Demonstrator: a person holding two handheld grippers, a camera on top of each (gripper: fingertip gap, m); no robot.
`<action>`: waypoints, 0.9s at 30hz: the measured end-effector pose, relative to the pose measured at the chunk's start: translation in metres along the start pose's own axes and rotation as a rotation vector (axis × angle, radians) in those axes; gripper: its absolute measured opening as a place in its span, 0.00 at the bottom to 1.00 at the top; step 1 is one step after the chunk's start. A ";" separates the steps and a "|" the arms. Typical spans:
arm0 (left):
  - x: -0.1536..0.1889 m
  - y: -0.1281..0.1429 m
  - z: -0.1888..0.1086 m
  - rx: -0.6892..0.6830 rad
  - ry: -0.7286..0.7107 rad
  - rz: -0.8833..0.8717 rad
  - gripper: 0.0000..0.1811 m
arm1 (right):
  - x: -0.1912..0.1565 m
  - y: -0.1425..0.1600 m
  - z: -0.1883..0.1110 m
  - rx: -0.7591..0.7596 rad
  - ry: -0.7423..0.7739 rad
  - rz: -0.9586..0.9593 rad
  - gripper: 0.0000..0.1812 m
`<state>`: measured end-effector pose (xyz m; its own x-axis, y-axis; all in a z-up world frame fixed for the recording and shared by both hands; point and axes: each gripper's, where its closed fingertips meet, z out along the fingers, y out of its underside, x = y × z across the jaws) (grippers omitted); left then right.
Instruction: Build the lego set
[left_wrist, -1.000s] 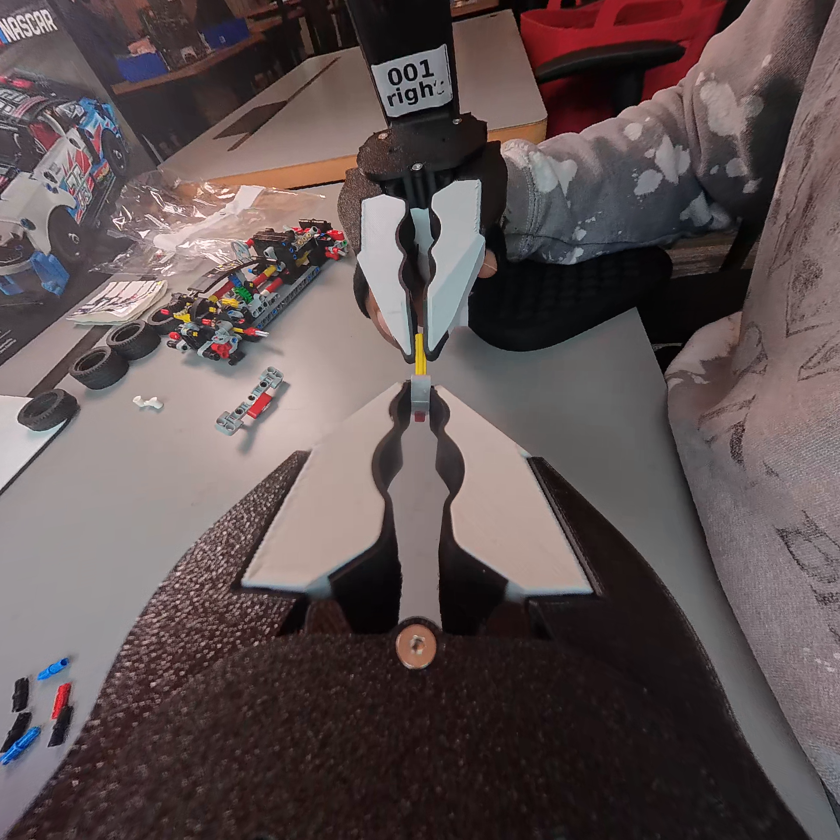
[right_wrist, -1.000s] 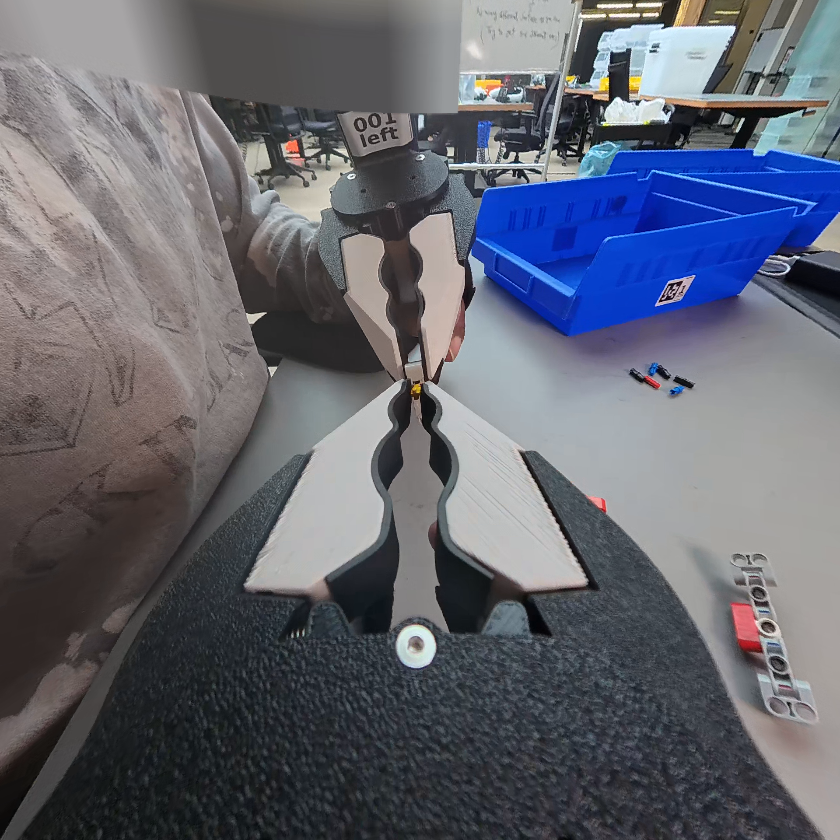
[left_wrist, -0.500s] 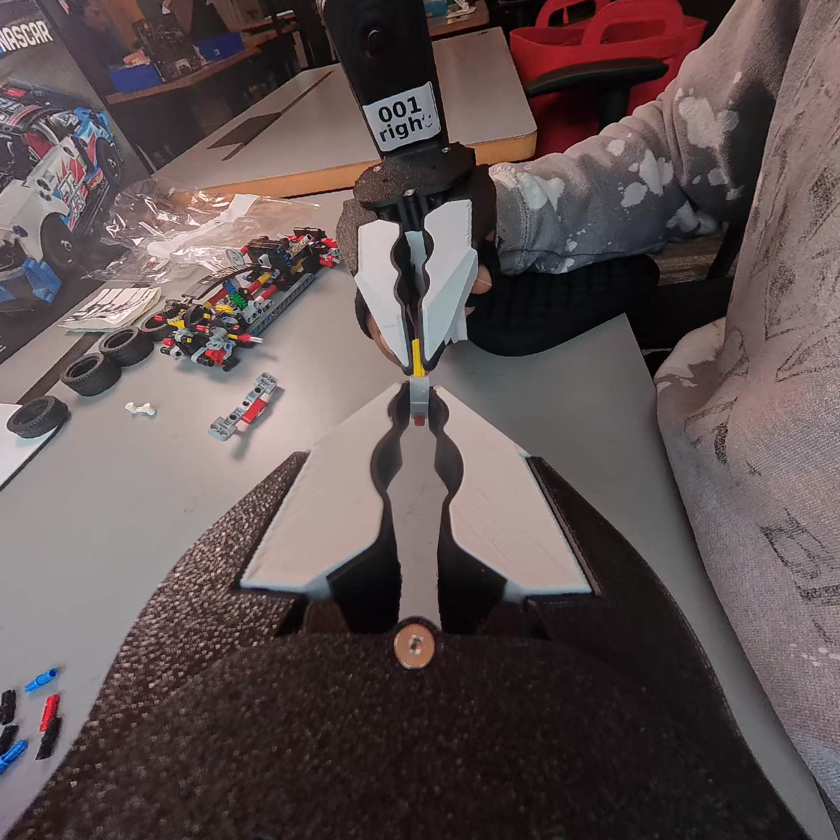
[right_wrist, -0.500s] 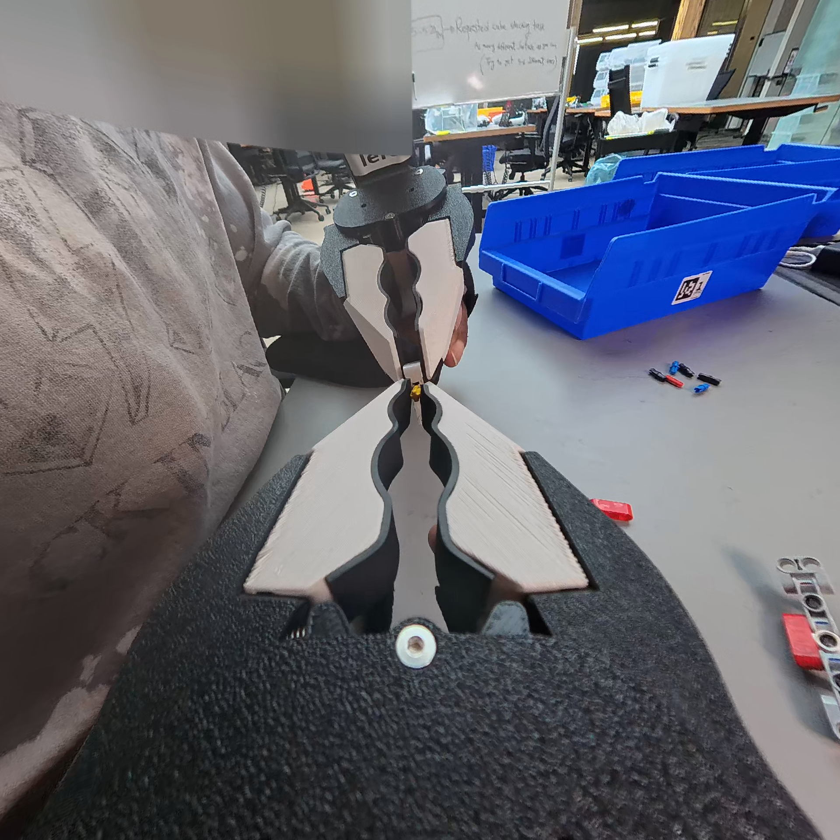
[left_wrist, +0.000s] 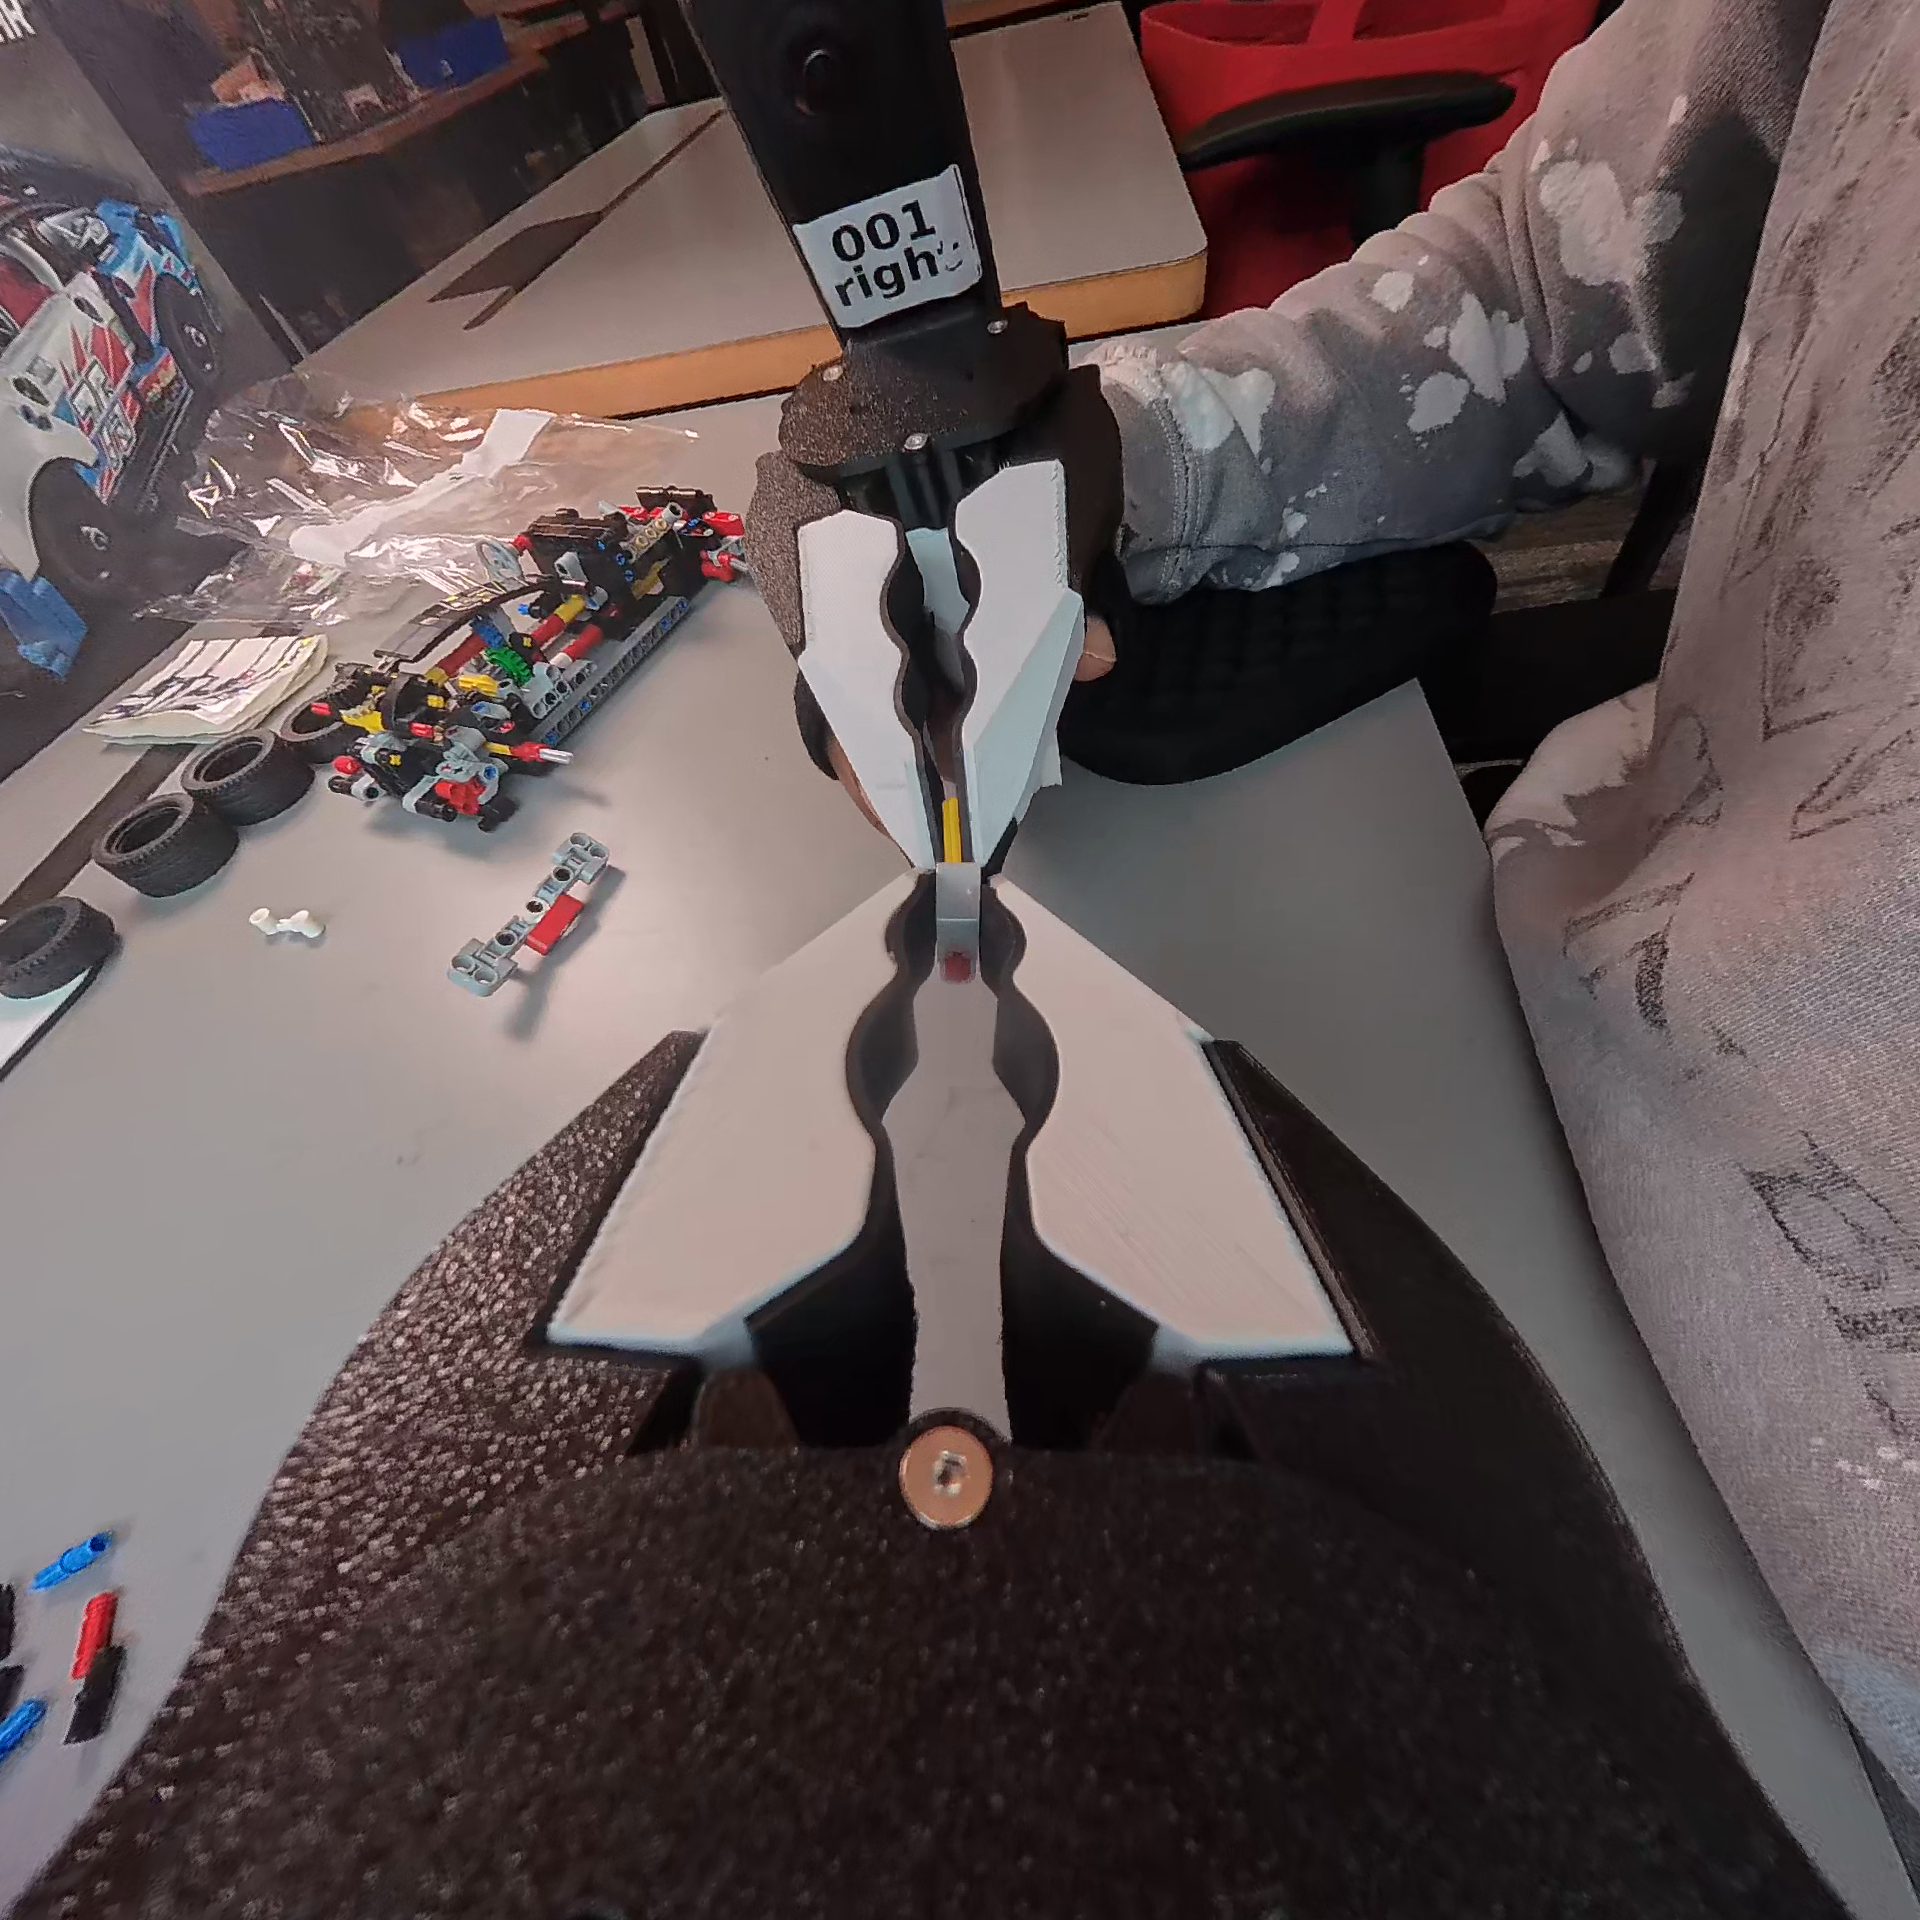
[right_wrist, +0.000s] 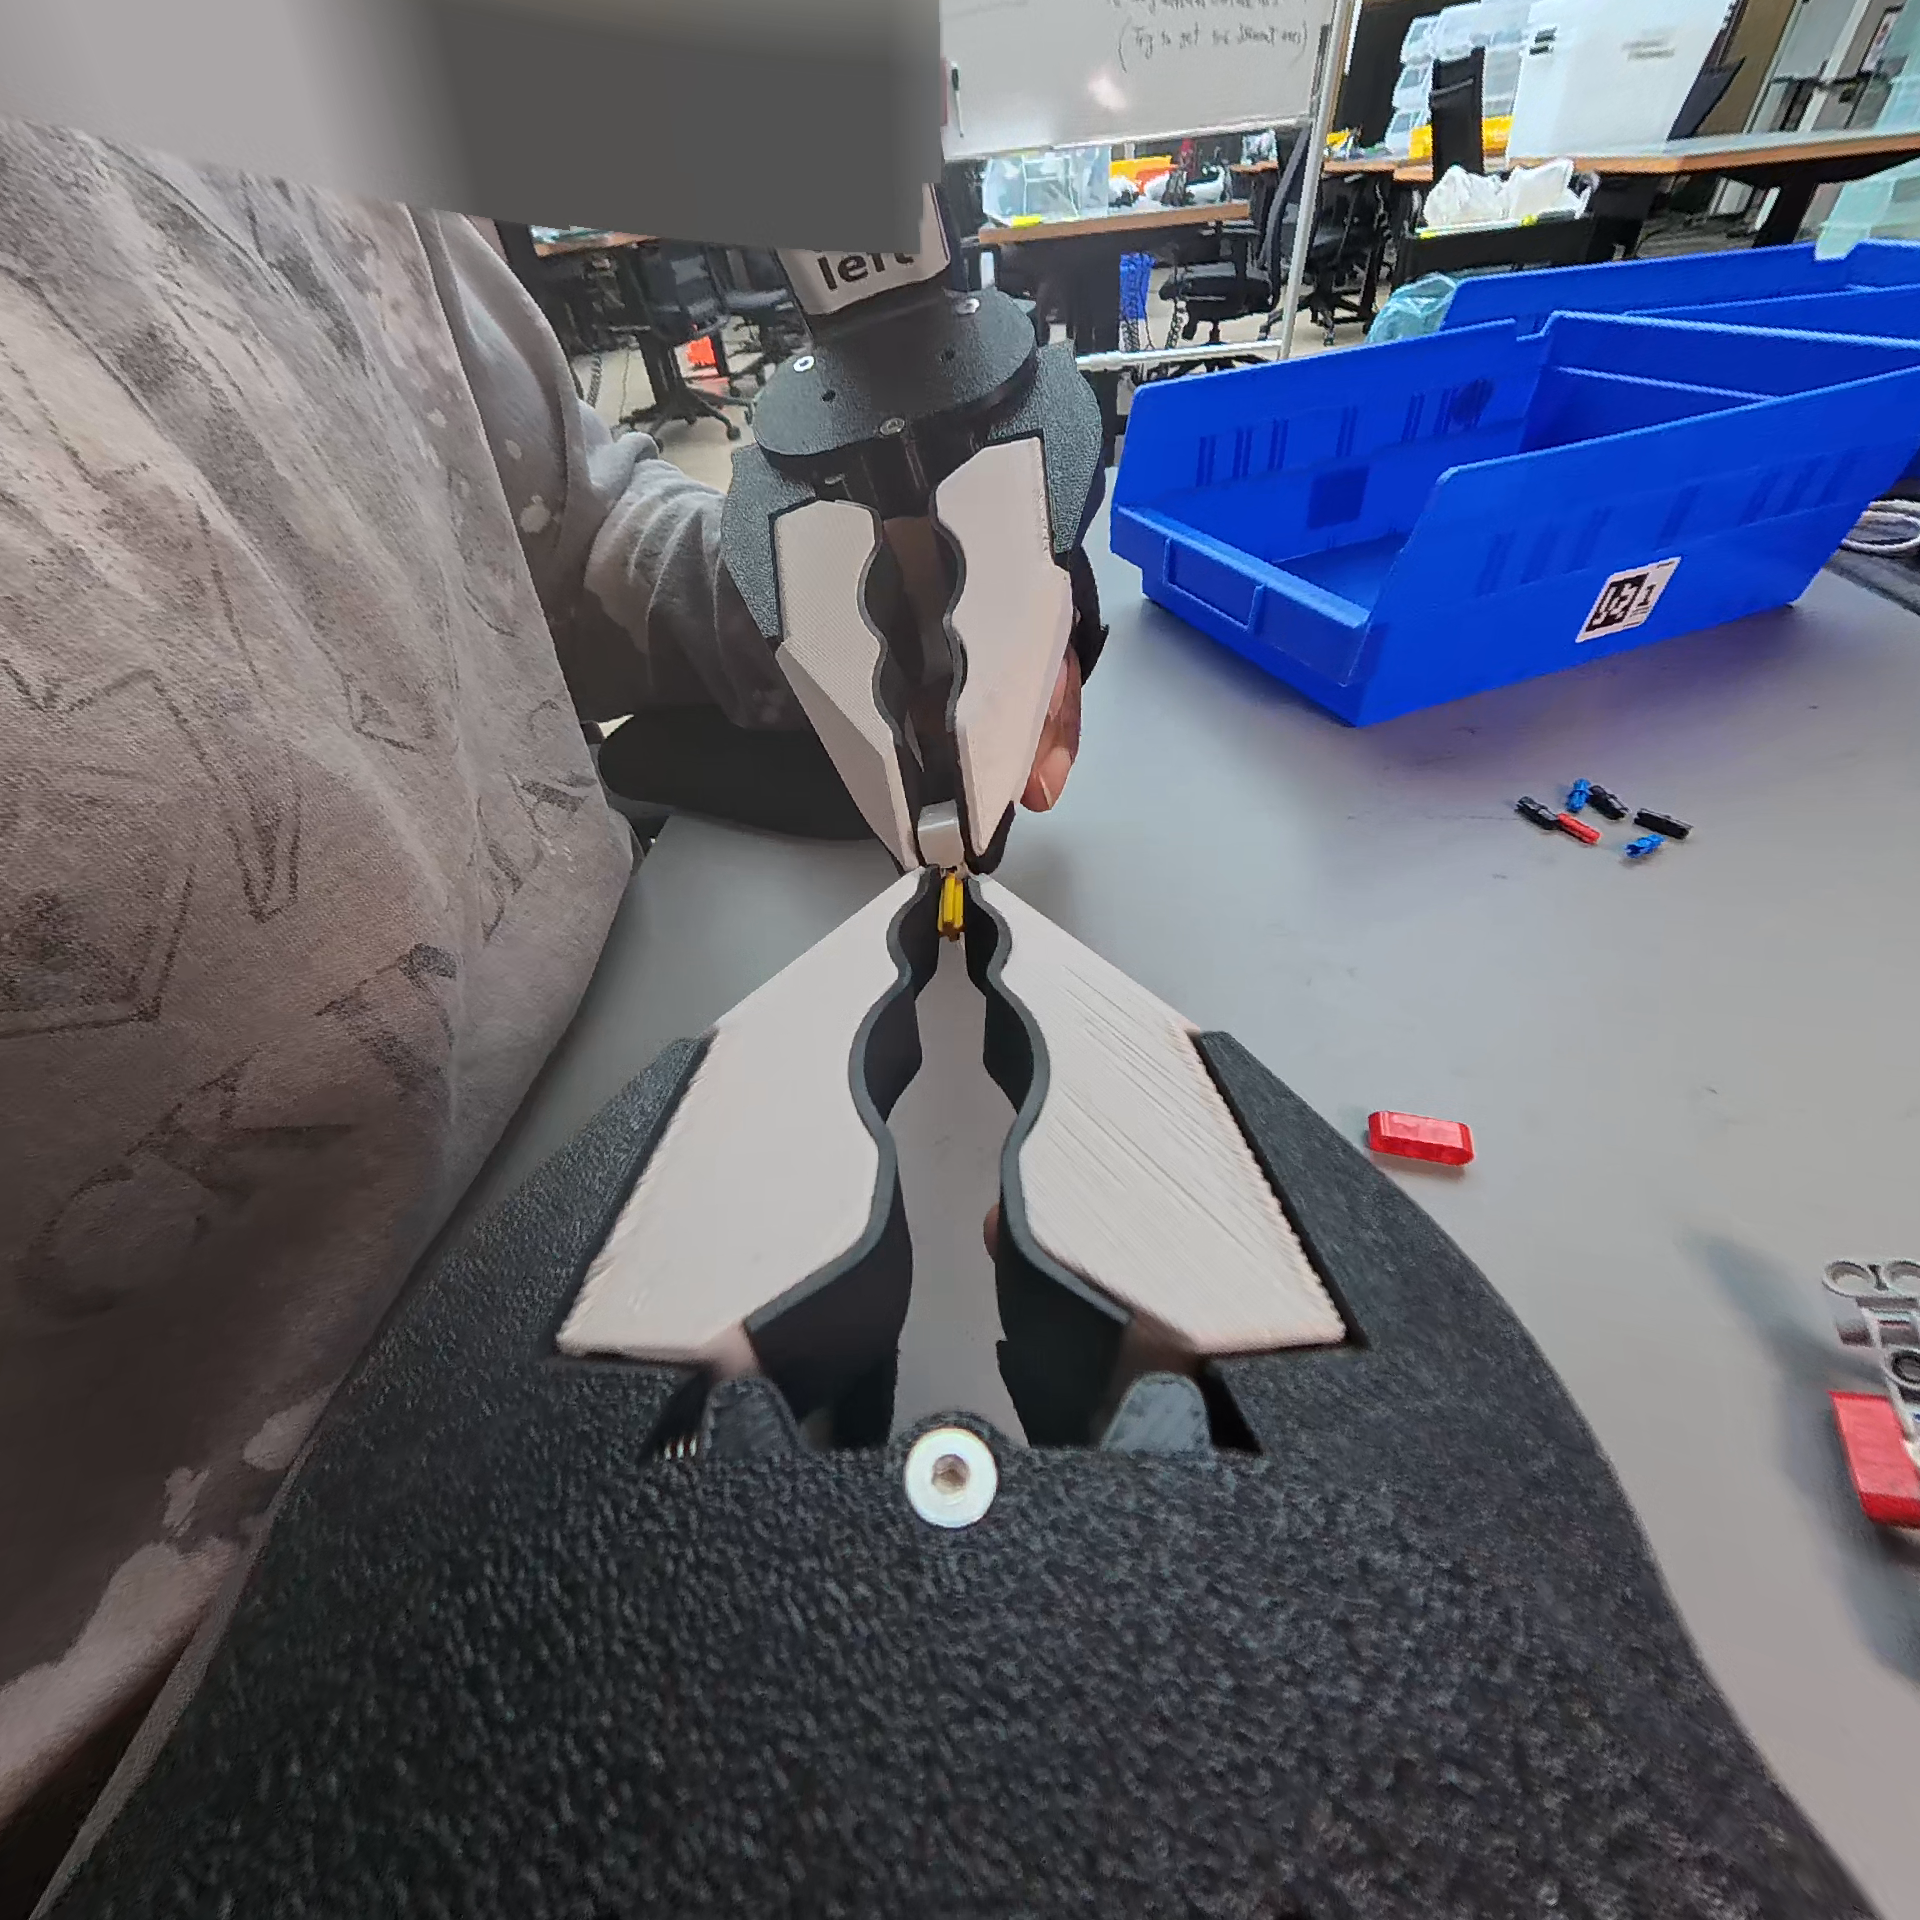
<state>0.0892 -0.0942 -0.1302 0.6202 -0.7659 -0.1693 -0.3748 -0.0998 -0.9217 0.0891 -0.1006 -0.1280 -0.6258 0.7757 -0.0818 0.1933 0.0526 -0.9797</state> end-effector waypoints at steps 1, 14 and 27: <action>-0.002 0.002 0.000 -0.007 -0.007 0.000 0.03 | 0.002 0.001 0.001 -0.010 0.016 -0.010 0.01; -0.006 0.003 -0.001 -0.031 -0.027 0.011 0.03 | 0.007 0.000 -0.006 -0.107 0.083 -0.143 0.03; -0.001 0.008 0.002 -0.027 0.023 -0.078 0.07 | 0.008 -0.003 -0.008 -0.096 0.075 -0.143 0.01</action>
<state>0.0869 -0.0924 -0.1384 0.6320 -0.7698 -0.0888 -0.3449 -0.1767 -0.9219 0.0894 -0.0898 -0.1248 -0.5946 0.8006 0.0744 0.1797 0.2224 -0.9582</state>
